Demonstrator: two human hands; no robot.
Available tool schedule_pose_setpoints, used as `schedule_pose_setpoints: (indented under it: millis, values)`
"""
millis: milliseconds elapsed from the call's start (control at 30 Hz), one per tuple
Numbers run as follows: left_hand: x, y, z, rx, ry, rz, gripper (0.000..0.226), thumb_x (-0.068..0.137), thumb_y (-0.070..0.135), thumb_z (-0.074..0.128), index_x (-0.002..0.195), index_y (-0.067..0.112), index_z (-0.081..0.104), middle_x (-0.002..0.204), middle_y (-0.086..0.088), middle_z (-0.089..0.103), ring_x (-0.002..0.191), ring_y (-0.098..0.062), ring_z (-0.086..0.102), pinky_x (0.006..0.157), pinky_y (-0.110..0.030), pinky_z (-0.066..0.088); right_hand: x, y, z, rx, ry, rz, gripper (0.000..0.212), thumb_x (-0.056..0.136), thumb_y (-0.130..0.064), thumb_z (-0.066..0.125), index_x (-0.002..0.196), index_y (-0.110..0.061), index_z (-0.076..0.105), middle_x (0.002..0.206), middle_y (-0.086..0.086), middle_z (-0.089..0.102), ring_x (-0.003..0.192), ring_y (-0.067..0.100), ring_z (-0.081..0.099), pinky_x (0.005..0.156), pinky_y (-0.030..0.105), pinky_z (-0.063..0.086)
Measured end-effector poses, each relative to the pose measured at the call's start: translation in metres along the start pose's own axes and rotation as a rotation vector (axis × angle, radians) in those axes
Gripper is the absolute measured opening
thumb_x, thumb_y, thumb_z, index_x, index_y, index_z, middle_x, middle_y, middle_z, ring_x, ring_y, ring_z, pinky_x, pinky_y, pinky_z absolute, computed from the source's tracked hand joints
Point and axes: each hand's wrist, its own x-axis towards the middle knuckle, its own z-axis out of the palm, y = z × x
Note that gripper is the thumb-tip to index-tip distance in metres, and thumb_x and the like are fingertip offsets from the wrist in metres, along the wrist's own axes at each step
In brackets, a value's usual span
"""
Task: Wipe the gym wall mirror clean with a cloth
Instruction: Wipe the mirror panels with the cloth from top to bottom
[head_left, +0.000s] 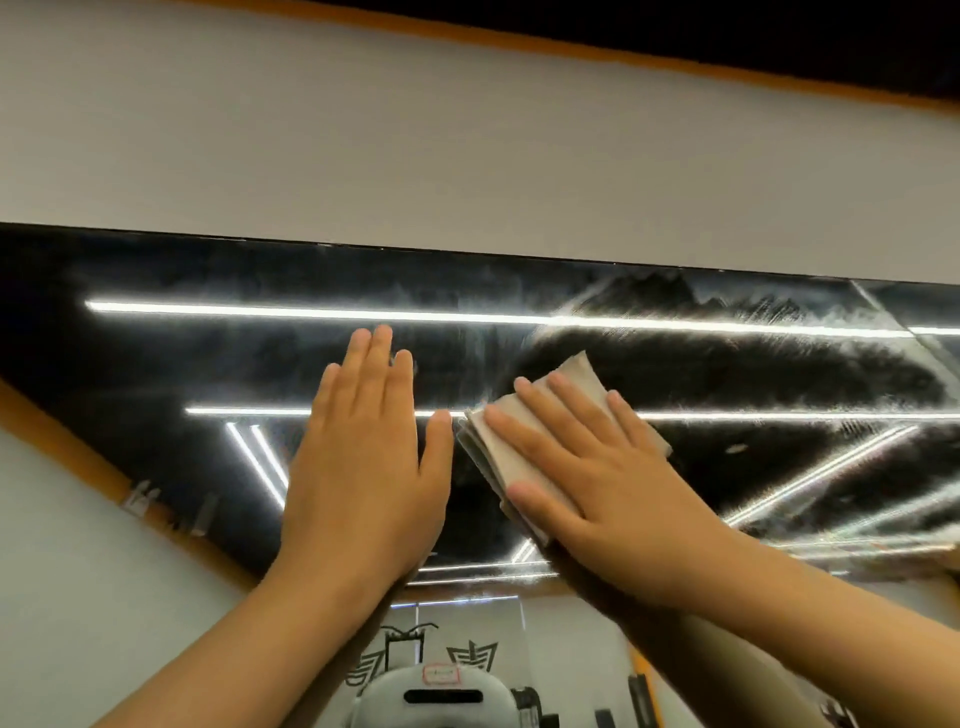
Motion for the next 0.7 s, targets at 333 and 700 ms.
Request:
schedule_pose_setpoints:
  millis: [333, 700]
  values:
    - [-0.003, 0.003, -0.002, 0.055, -0.047, -0.003, 0.09, 0.074, 0.051, -0.023, 0.155, 0.013, -0.014, 0.164, -0.004, -0.02, 0.149, -0.016, -0.024, 0.114, -0.032, -0.022, 0.081, 0.079, -0.03, 0.008, 0.087, 0.496, 0.053, 0.105, -0.049, 0.017, 0.155, -0.044, 0.0, 0.167, -0.007, -0.003, 0.153, 0.016, -0.006, 0.121, 0.049, -0.002]
    - [-0.001, 0.002, -0.008, -0.023, -0.025, -0.048, 0.073, 0.092, 0.049, -0.006, 0.158, 0.017, -0.002, 0.167, 0.001, -0.004, 0.152, -0.01, -0.01, 0.117, -0.027, -0.016, 0.097, -0.004, -0.015, 0.011, 0.008, 0.106, 0.054, 0.105, -0.05, 0.017, 0.155, -0.044, -0.002, 0.166, -0.009, -0.012, 0.15, 0.014, -0.019, 0.118, 0.05, -0.015]
